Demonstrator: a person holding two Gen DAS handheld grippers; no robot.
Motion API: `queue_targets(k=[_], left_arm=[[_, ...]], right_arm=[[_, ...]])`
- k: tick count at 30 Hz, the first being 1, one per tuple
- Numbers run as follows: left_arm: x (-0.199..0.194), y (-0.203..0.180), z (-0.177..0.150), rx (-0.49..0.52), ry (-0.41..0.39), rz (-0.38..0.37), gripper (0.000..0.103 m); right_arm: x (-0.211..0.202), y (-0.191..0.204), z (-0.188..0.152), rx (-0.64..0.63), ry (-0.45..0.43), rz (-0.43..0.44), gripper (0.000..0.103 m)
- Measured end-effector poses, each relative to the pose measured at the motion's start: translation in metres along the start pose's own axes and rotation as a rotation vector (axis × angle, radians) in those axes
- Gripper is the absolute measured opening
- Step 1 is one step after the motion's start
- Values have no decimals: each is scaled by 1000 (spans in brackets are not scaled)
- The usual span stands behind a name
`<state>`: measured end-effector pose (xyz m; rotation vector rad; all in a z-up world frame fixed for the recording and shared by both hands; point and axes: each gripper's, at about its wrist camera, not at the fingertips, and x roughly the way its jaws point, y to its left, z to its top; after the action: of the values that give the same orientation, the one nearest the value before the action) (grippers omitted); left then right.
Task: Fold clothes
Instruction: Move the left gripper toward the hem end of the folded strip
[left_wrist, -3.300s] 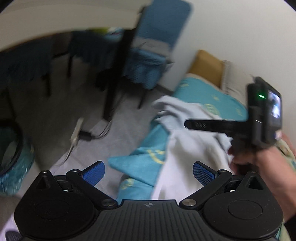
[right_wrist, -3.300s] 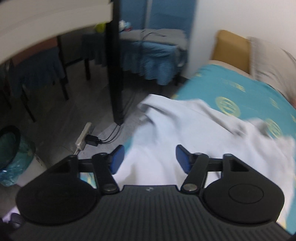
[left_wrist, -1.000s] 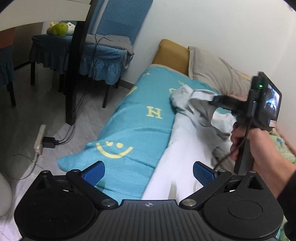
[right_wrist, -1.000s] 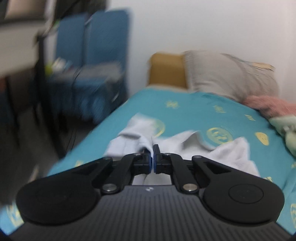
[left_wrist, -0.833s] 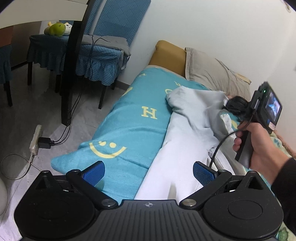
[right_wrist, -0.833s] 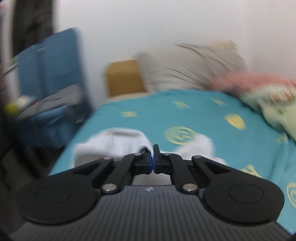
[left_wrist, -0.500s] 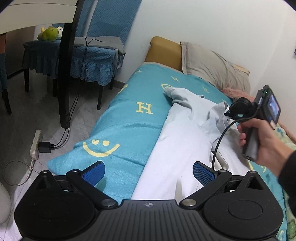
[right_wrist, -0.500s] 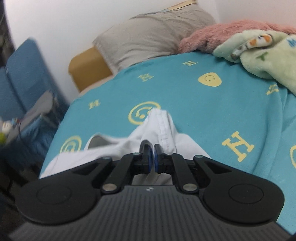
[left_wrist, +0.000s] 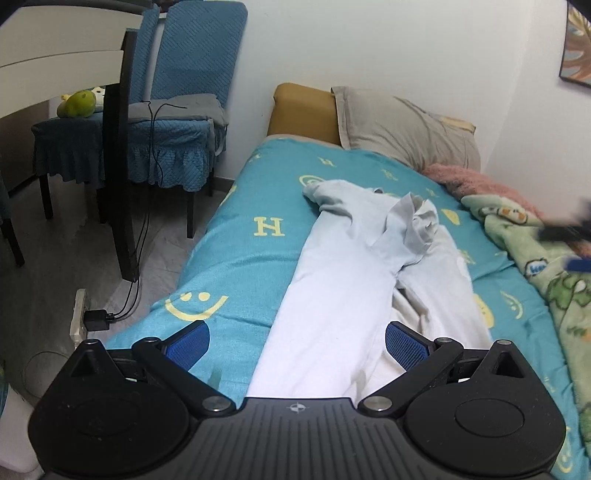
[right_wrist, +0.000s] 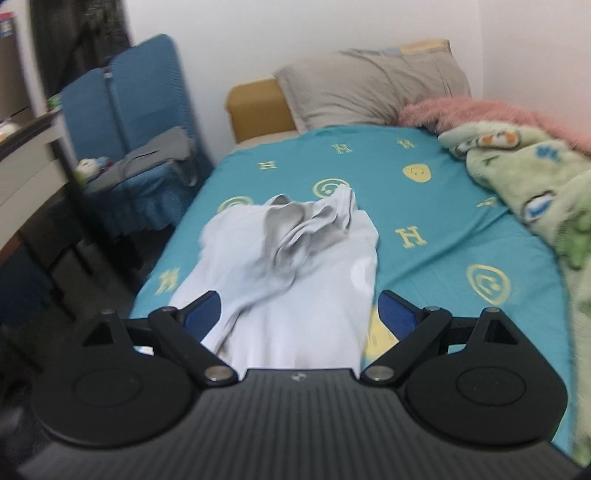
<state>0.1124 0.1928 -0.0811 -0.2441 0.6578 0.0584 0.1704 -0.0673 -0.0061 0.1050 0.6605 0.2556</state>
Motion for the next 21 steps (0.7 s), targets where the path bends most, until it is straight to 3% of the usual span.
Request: queue_targets(k=[5,8,13,19,21], left_arm=[[-41,0,-16,7,43,-30,102],[-54,-4,-24,49,63,-21,102],[-49,-12,-30,88,140,24,98],[-46,-10,-39,122,262,56,96],[-46,-8,-40,138,316,50,91]], right_arm=[[-88,-3,-50,110,-66,79,93],[-116,-12,-75,163,-122,85,93],[-121,-25,-91,190,-130,34,93],[-114,-45,-96,273,-106,48,93],[-114,-48,-98,289,-102,55,93]])
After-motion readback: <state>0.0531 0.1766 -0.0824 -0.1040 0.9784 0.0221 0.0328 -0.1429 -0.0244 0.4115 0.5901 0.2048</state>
